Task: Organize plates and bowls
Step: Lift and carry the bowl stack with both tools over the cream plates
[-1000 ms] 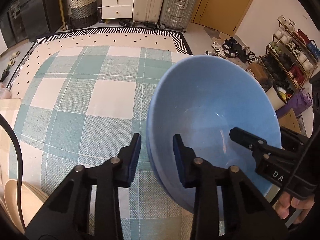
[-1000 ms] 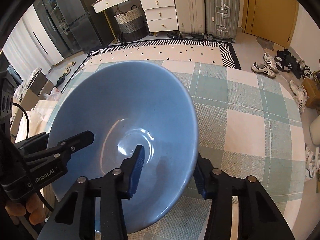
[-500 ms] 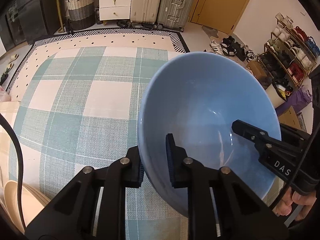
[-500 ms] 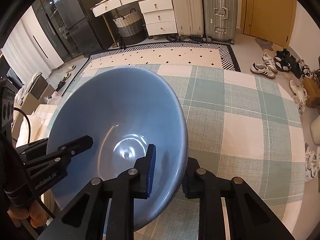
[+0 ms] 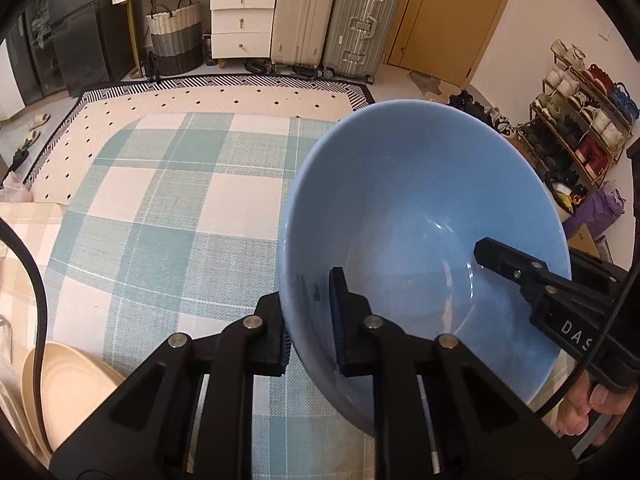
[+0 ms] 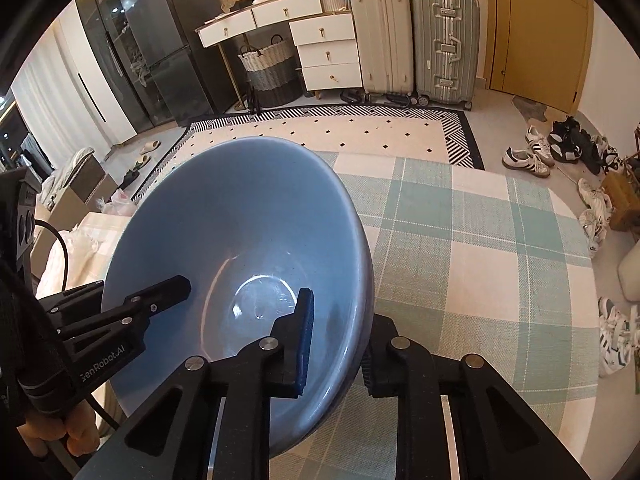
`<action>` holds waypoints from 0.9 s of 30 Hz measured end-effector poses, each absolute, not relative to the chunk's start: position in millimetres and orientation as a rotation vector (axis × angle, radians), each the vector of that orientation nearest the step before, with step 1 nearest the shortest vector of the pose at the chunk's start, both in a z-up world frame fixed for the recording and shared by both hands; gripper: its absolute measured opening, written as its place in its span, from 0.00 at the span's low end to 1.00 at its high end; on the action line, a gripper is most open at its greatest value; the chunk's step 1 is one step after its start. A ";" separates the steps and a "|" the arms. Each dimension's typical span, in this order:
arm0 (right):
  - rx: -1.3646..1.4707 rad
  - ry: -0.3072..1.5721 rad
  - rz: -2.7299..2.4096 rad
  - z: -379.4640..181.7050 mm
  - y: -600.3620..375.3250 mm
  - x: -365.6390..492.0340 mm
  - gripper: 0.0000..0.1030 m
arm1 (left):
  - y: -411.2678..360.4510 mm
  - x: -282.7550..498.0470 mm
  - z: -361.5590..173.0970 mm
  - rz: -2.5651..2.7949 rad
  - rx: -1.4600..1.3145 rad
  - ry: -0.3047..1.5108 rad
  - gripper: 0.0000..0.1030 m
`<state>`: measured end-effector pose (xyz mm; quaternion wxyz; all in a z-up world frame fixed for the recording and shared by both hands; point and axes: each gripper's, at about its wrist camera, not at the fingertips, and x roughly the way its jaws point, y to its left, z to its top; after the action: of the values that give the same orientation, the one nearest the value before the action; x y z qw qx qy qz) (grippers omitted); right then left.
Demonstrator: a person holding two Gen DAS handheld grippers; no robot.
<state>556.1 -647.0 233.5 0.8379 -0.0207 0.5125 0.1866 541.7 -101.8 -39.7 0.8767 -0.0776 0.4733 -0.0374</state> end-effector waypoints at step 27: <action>-0.109 1.020 0.565 294.4 -541.3 474.8 0.20 | 3.8 422.6 26.4 0.103 -0.185 0.895 0.13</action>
<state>474.8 -541.3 294.4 0.8332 -0.0517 0.4815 0.2668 422.6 3.8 26.4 0.8962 -0.0894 0.4318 0.0497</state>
